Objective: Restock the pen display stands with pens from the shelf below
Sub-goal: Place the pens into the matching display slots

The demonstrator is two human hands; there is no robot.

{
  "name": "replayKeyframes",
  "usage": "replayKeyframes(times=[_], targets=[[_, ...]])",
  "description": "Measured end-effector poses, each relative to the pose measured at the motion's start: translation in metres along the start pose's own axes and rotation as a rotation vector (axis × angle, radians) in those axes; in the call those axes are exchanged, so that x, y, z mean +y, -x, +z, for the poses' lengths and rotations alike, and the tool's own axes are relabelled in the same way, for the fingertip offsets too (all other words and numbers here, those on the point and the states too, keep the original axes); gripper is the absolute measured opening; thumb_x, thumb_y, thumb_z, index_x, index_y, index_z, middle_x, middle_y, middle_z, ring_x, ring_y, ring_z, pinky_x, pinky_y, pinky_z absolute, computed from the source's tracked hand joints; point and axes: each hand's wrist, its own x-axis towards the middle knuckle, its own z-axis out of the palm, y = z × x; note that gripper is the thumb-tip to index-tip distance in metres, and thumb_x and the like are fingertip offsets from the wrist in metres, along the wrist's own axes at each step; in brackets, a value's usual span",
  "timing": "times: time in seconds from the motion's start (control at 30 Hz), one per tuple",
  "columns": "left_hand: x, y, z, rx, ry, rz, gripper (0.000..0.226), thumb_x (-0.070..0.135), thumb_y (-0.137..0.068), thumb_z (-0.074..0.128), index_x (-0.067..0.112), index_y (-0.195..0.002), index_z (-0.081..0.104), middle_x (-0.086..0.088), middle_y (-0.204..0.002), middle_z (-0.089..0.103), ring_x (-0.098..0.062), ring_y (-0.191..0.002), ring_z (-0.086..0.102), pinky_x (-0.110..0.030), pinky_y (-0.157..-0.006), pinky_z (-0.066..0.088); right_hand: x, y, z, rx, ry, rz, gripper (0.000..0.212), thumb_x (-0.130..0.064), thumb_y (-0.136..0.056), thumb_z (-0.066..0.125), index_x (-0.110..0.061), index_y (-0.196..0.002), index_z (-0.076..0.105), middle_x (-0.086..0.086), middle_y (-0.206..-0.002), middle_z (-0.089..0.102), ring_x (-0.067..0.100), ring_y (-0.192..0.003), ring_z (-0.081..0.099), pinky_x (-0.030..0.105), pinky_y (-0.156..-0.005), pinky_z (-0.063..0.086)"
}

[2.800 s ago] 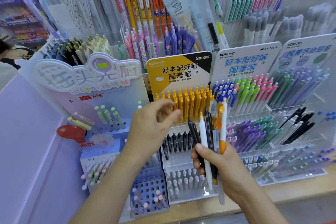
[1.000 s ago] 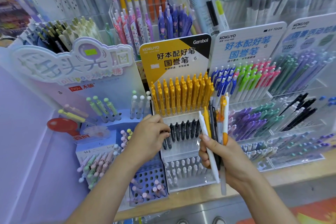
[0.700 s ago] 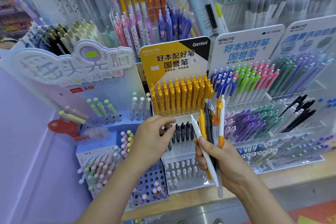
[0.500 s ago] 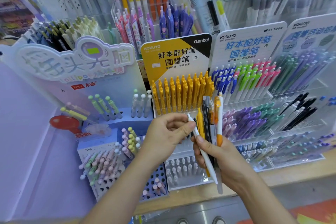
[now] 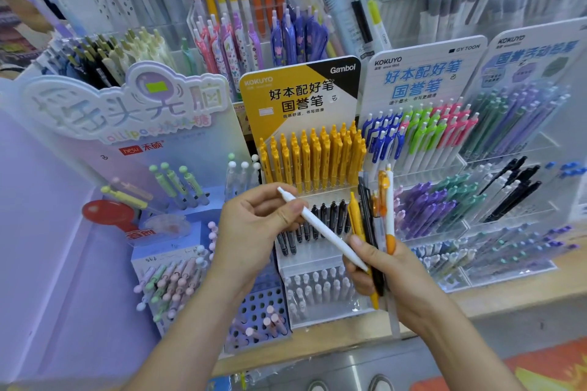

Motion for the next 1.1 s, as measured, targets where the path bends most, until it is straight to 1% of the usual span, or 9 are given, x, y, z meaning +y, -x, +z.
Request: replayKeyframes(times=[0.2,0.3,0.37,0.47,0.67,0.83,0.9,1.0,1.1], targets=[[0.005,0.015,-0.014,-0.001,-0.101,0.071,0.016,0.018,-0.065,0.071,0.02,-0.08,0.076,-0.004,-0.08,0.075,-0.015,-0.074,0.071,-0.019,-0.068,0.055,0.005,0.003,-0.015,0.135,0.172,-0.05,0.034,-0.035,-0.078,0.068,-0.004,-0.066,0.067,0.012,-0.051,0.042,0.017,-0.044,0.036,0.022,-0.044,0.033],[-0.004,0.023,-0.021,-0.047,-0.24,0.044,0.012,0.016,-0.07,0.074,0.026,-0.077,0.078,0.0,-0.08,0.075,-0.014,-0.077,0.071,-0.02,-0.072,0.056,0.01,0.005,-0.024,0.193,0.137,-0.067,0.038,-0.036,-0.076,0.069,0.001,-0.074,0.068,0.02,-0.065,0.046,0.018,-0.046,0.037,0.026,-0.045,0.032],[-0.016,0.026,-0.025,-0.059,-0.37,0.026,0.02,0.007,-0.074,0.077,0.027,-0.077,0.076,0.003,-0.078,0.075,-0.013,-0.075,0.071,-0.019,-0.07,0.056,0.014,0.005,-0.03,0.237,0.087,-0.073,0.031,-0.028,-0.081,0.069,0.003,-0.081,0.067,0.022,-0.073,0.049,0.019,-0.047,0.037,0.027,-0.044,0.032],[-0.036,0.029,-0.029,-0.065,-0.532,-0.001,0.023,0.008,-0.072,0.081,0.029,-0.078,0.074,0.007,-0.075,0.073,-0.01,-0.073,0.07,-0.018,-0.068,0.055,0.019,0.006,-0.035,0.28,0.043,-0.085,0.006,-0.006,-0.091,0.06,-0.003,-0.087,0.063,0.017,-0.068,0.053,0.018,-0.045,0.037,0.024,-0.041,0.032],[-0.076,0.035,-0.031,-0.121,-0.643,0.032,0.029,0.009,-0.07,0.083,0.036,-0.075,0.072,0.017,-0.07,0.07,-0.001,-0.065,0.065,-0.011,-0.067,0.05,0.03,0.011,-0.04,0.31,0.046,-0.081,0.006,-0.005,-0.092,0.058,-0.004,-0.086,0.059,0.01,-0.065,0.054,0.017,-0.047,0.041,0.024,-0.042,0.033],[-0.105,0.036,-0.033,-0.172,-0.788,0.155,0.021,0.014,-0.068,0.085,0.022,-0.086,0.079,0.019,-0.078,0.069,0.003,-0.074,0.063,-0.008,-0.07,0.046,0.039,0.017,-0.039,0.312,0.035,-0.084,0.019,-0.005,-0.092,0.058,-0.008,-0.074,0.058,0.01,-0.062,0.051,0.019,-0.048,0.04,0.025,-0.044,0.032],[-0.115,0.034,-0.035,-0.208,-0.864,0.241,0.022,0.016,-0.067,0.085,0.02,-0.088,0.079,0.013,-0.081,0.07,-0.001,-0.079,0.063,-0.01,-0.073,0.046,0.041,0.019,-0.04,0.321,0.035,-0.081,0.021,-0.005,-0.092,0.059,-0.008,-0.071,0.057,0.012,-0.061,0.048,0.02,-0.048,0.039,0.027,-0.045,0.031],[-0.124,0.033,-0.035,-0.236,-0.898,0.322,0.021,0.019,-0.068,0.084,0.02,-0.088,0.078,0.023,-0.076,0.061,-0.003,-0.074,0.06,-0.024,-0.072,0.05,0.046,0.022,-0.041,0.322,0.022,-0.085,0.015,-0.006,-0.092,0.06,-0.006,-0.077,0.059,0.013,-0.062,0.046,0.02,-0.049,0.039,0.027,-0.046,0.033],[-0.125,0.033,-0.032,-0.226,-0.838,0.263,0.022,0.017,-0.069,0.084,0.019,-0.09,0.078,0.026,-0.074,0.06,-0.001,-0.07,0.06,-0.027,-0.068,0.055,0.049,0.024,-0.04,0.324,0.013,-0.083,0.011,-0.007,-0.092,0.06,-0.005,-0.081,0.059,0.014,-0.062,0.045,0.02,-0.049,0.04,0.026,-0.045,0.034]])
